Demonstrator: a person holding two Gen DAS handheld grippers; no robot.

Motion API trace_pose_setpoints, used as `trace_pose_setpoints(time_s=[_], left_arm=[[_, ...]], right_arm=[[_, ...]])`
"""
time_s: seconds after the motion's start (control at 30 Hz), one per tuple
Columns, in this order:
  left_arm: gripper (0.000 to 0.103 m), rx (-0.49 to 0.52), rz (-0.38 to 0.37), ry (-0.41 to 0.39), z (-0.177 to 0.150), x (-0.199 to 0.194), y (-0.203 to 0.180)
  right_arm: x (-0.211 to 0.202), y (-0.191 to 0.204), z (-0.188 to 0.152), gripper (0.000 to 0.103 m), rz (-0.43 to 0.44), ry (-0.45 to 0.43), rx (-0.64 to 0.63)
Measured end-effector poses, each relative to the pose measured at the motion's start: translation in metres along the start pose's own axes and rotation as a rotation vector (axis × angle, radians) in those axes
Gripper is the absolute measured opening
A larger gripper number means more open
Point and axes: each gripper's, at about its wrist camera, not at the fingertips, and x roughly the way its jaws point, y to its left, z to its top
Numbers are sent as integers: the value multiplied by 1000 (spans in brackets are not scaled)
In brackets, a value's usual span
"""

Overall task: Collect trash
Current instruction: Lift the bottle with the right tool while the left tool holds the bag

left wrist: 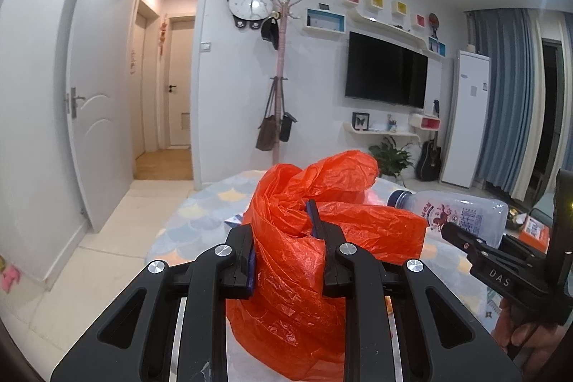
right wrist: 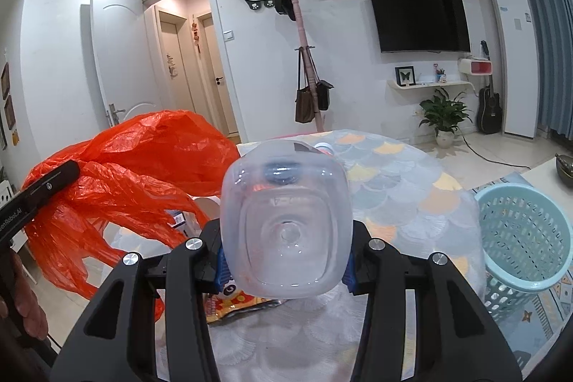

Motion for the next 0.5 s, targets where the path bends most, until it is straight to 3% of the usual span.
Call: trace_pose_setpoints(time_s=[0.5], left_arm=[[21, 29, -52, 31, -3, 10, -23]], right_arm=[[-4, -24, -4, 43, -40, 2, 29]])
